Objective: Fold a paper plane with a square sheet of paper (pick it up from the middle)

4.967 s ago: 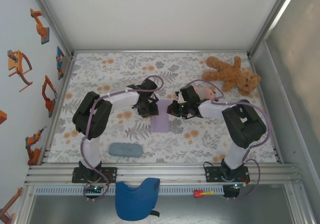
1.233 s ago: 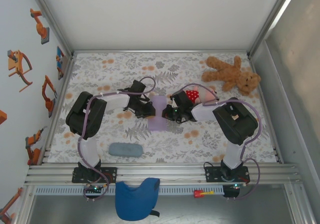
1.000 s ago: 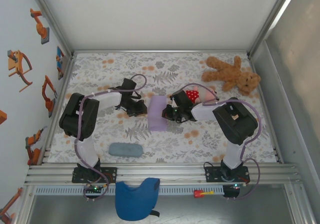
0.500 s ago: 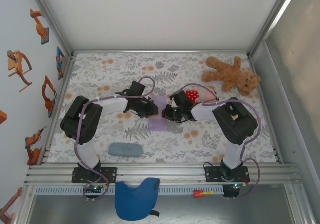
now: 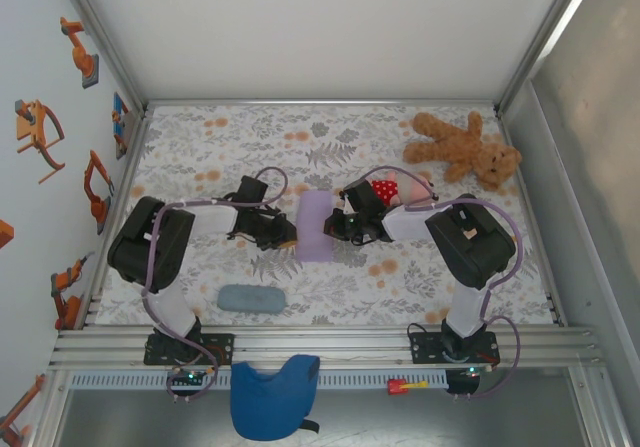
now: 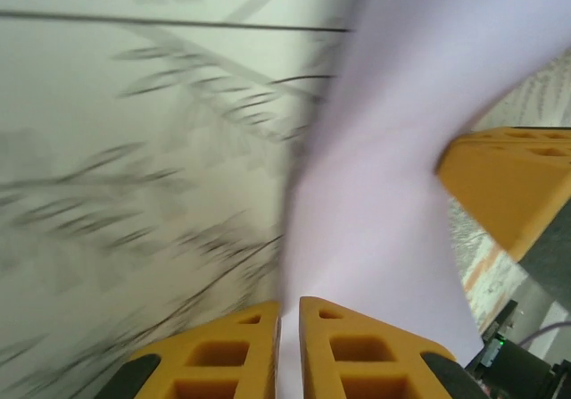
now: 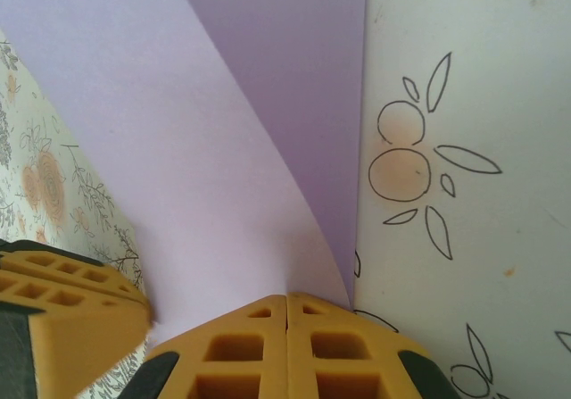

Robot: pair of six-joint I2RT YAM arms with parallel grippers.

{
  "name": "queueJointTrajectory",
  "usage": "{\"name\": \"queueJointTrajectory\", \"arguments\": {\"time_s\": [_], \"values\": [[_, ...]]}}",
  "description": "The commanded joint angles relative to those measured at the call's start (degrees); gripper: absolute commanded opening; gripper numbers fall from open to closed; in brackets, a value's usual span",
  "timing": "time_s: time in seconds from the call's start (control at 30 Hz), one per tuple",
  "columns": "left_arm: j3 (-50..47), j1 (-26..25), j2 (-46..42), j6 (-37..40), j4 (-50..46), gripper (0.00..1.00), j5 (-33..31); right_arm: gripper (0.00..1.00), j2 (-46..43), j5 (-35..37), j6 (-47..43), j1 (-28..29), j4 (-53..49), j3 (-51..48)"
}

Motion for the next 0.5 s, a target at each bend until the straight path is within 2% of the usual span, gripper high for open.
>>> {"name": "queueJointTrajectory", "arguments": {"time_s": [0.0,0.17,0.3,0.47], "values": [[-1.1,1.3,-4.5,1.8,-8.0,0.15,-3.9,0.0,5.9,7.0,-1.1,0.3,-16.3,-4.7],[2.0,-2.0,-7.5,-2.7,-4.3,0.15,-1.8,0.0,5.8,7.1,-1.0,0.2,-16.1,-4.9],[4.9,-6.7,-3.2,-5.0,-1.3,0.15,-1.5,0.0,5.7,7.0,-1.0,0.2,-15.5,-5.3],[5.6,-8.5,1.9,-5.5,-0.9,0.15,-1.5,0.0,5.8,6.8,-1.2,0.2,-15.3,-5.3]]}}
